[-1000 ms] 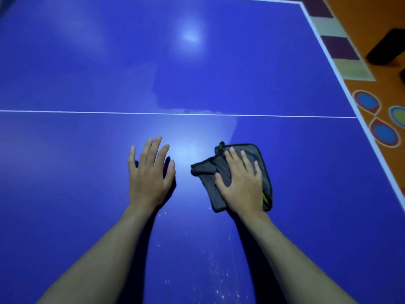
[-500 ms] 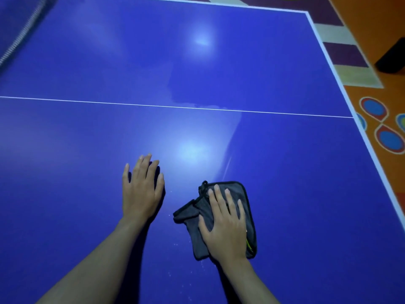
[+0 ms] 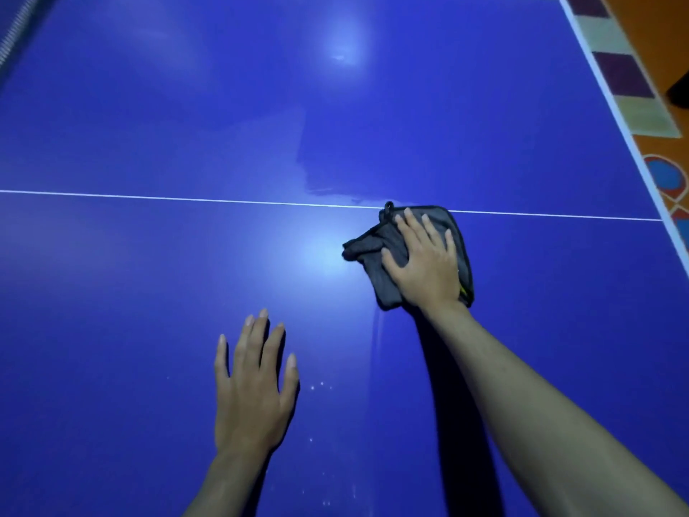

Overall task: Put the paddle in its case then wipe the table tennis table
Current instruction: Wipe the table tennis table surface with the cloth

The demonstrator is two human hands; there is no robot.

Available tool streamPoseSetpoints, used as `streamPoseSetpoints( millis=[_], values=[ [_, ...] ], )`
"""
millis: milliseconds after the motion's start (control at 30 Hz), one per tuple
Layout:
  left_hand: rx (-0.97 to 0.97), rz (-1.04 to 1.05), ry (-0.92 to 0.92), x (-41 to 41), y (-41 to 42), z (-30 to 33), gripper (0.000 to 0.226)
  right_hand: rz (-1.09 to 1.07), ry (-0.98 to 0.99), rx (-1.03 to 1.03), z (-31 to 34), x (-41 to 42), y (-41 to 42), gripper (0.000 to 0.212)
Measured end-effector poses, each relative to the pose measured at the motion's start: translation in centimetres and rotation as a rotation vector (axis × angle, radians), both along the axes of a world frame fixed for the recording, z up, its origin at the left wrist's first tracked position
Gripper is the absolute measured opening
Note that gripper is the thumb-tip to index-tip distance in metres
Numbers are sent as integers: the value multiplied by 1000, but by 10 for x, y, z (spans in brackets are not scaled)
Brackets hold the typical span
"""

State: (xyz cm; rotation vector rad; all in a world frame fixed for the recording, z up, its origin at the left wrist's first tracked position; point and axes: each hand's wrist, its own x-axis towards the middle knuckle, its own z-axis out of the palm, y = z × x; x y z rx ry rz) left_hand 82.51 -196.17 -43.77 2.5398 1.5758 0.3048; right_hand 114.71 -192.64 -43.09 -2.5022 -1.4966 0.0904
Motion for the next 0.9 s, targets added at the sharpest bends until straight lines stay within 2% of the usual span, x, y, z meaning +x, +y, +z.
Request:
streamPoseSetpoints(
  millis=[133, 300, 567, 767, 900],
  values=[
    [9, -4, 26, -1, 2, -3, 55, 13, 19, 18, 3, 22, 33, 72],
    [4, 1, 31, -1, 4, -2, 56, -4, 30, 47, 1, 7, 24, 73],
    [0, 14, -28, 1, 1, 1, 52, 103, 32, 31, -5, -91, -75, 71],
    [20, 28, -28, 0, -2, 3, 47, 129, 40, -10, -1, -180, -161, 71],
    [-11, 45, -64, -2, -4, 6, 46, 114, 42, -51, -4, -207, -187, 72]
  ],
)
